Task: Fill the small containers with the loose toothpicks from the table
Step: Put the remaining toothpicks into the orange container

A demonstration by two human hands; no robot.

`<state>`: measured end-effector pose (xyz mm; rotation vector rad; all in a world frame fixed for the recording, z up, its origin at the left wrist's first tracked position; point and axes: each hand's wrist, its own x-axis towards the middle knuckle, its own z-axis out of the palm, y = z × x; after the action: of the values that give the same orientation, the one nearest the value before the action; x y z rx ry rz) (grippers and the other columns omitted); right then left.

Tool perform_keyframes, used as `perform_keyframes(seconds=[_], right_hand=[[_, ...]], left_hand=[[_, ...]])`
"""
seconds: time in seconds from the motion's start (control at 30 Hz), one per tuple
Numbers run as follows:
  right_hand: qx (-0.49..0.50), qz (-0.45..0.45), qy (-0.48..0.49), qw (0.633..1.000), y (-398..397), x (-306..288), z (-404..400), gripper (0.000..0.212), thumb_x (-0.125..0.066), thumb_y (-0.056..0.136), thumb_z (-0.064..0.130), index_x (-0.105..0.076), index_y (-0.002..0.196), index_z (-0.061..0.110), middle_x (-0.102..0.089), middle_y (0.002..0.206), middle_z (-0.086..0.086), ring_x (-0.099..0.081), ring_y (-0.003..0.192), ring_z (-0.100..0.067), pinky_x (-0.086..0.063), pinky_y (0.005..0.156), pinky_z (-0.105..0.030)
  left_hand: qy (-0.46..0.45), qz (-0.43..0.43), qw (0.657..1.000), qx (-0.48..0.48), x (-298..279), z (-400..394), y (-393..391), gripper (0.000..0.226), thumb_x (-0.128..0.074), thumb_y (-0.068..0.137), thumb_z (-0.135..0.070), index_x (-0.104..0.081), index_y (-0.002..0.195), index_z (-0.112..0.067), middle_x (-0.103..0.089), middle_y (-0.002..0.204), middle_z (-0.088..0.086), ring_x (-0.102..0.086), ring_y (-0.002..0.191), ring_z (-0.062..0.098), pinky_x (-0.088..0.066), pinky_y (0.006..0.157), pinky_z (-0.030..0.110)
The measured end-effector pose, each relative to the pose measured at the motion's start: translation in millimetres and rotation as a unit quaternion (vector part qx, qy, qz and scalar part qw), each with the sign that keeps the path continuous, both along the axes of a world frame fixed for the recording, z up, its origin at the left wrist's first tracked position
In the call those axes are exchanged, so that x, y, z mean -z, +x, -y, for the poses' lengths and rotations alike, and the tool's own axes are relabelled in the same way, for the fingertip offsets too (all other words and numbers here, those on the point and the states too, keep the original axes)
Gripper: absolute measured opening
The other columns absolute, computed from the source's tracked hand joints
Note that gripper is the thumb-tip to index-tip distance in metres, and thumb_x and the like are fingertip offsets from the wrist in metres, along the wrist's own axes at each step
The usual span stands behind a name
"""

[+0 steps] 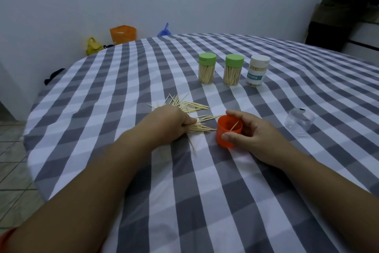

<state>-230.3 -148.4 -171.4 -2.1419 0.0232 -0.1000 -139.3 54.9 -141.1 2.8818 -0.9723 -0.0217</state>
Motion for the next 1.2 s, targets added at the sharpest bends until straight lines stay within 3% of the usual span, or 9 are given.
perform_keyframes(seconds=[0.17,0.23,0.33,0.43,0.57,0.73,0.87,1.03,1.2], right_hand=[[0.01,0.011,-0.006,1.0,0,1,-3,0.07,-0.069,0.073,0.043,-0.041,0.137,0.034,-0.047,0.125,0.013,-0.05,0.117,-0.012,-0.047,0.093,-0.024],[0.013,0.016,-0.003,1.0,0,2,-3,0.069,-0.07,0.074,0.041,-0.042,0.137,0.034,-0.048,0.127,0.011,-0.05,0.118,-0.013,-0.048,0.095,-0.027],[0.016,0.016,-0.002,1.0,0,3,-4,0.07,-0.071,0.074,0.041,-0.041,0.138,0.034,-0.049,0.132,0.007,-0.051,0.119,-0.016,-0.049,0.097,-0.032],[0.016,0.018,-0.012,1.0,0,3,-5,0.068,-0.07,0.079,0.037,-0.04,0.139,0.033,-0.047,0.134,0.007,-0.049,0.12,-0.016,-0.048,0.098,-0.031],[0.008,0.013,-0.025,1.0,-1,1,-6,0.067,-0.069,0.082,0.037,-0.036,0.141,0.034,-0.044,0.138,0.007,-0.046,0.123,-0.015,-0.046,0.1,-0.03],[0.004,0.016,-0.037,0.999,-1,0,-5,0.069,-0.068,0.081,0.041,-0.035,0.141,0.034,-0.044,0.137,0.007,-0.046,0.121,-0.013,-0.044,0.098,-0.026],[0.001,0.031,-0.036,0.999,0,2,-4,0.067,-0.069,0.081,0.041,-0.038,0.14,0.031,-0.049,0.133,0.008,-0.049,0.119,-0.012,-0.045,0.098,-0.026],[-0.006,0.039,-0.04,0.998,0,3,-3,0.067,-0.068,0.082,0.04,-0.038,0.14,0.03,-0.049,0.129,0.014,-0.049,0.118,-0.007,-0.044,0.096,-0.021],[-0.005,0.036,-0.048,0.998,0,1,-4,0.067,-0.067,0.083,0.038,-0.036,0.142,0.029,-0.048,0.133,0.011,-0.048,0.12,-0.008,-0.042,0.098,-0.02]], left_hand=[[0.029,0.022,0.999,0.007,0,14,-2,0.042,-0.036,0.102,-0.023,-0.038,0.144,-0.03,-0.056,0.131,0.006,-0.054,0.115,0.025,-0.044,0.093,0.029],[-0.069,0.012,0.998,0.009,1,16,-4,0.034,-0.038,0.102,-0.019,-0.054,0.132,-0.019,-0.061,0.122,0.007,-0.056,0.111,0.024,-0.046,0.09,0.03],[-0.255,-0.034,0.966,-0.008,3,16,-5,0.021,-0.045,0.099,-0.017,-0.064,0.108,-0.015,-0.062,0.092,-0.001,-0.056,0.087,0.017,-0.043,0.07,0.021],[-0.386,-0.114,0.915,-0.038,0,19,-5,0.015,-0.05,0.097,-0.017,-0.062,0.105,-0.019,-0.067,0.097,-0.002,-0.06,0.092,0.013,-0.047,0.079,0.023],[-0.547,-0.253,0.796,-0.055,-8,30,-9,0.018,-0.041,0.1,-0.012,-0.055,0.099,-0.024,-0.067,0.095,0.002,-0.064,0.102,0.013,-0.048,0.095,0.032],[-0.652,-0.28,0.702,-0.049,-6,48,-22,0.017,-0.036,0.102,-0.015,-0.052,0.102,-0.021,-0.07,0.097,0.007,-0.064,0.106,0.02,-0.048,0.097,0.034],[-0.637,-0.277,0.719,-0.019,4,52,-31,0.014,-0.038,0.101,-0.018,-0.052,0.104,-0.02,-0.072,0.104,0.002,-0.06,0.112,0.014,-0.041,0.105,0.035],[-0.55,-0.242,0.799,0.027,15,51,-34,0.018,-0.037,0.101,-0.019,-0.053,0.108,-0.024,-0.064,0.115,-0.01,-0.056,0.105,-0.009,-0.044,0.082,0.005],[-0.531,-0.246,0.81,0.046,17,49,-32,0.02,-0.037,0.101,-0.019,-0.053,0.106,-0.029,-0.056,0.12,-0.014,-0.052,0.103,-0.014,-0.042,0.076,0.002]])
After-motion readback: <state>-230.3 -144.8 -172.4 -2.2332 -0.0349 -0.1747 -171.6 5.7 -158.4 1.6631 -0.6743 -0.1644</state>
